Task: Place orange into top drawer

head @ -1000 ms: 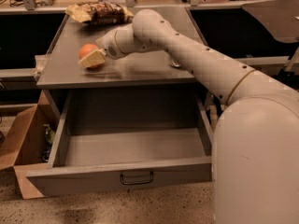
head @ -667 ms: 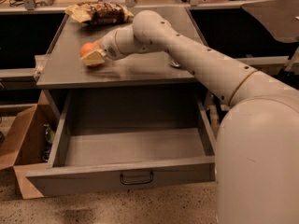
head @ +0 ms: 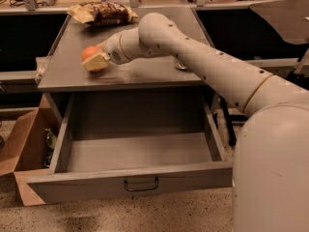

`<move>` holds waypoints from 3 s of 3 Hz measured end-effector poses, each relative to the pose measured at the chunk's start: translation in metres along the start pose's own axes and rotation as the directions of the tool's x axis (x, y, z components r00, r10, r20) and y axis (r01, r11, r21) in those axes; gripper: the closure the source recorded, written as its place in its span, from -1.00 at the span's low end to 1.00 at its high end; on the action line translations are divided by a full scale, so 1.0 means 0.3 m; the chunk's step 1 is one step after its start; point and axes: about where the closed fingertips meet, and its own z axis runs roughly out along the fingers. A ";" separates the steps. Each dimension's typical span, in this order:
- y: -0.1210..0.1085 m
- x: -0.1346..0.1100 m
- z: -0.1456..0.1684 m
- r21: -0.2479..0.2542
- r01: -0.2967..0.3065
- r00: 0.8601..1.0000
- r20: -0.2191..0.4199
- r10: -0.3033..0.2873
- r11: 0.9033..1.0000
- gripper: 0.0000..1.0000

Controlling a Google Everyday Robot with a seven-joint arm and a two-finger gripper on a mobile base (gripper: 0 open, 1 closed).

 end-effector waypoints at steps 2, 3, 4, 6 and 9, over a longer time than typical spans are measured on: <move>0.066 -0.037 -0.030 -0.015 0.076 0.996 -0.037 -0.077 0.997 1.00; 0.207 -0.101 -0.144 -0.007 0.178 0.980 -0.083 -0.178 0.984 1.00; 0.362 -0.026 -0.238 0.020 0.152 0.982 -0.113 -0.149 0.988 1.00; 0.460 0.215 -0.242 0.051 0.011 0.993 -0.118 -0.005 0.999 1.00; 0.489 0.610 -0.077 0.136 -0.179 0.978 -0.087 0.192 0.974 1.00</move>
Offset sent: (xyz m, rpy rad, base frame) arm -0.0328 0.0081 0.0165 -0.1165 -0.0643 0.0813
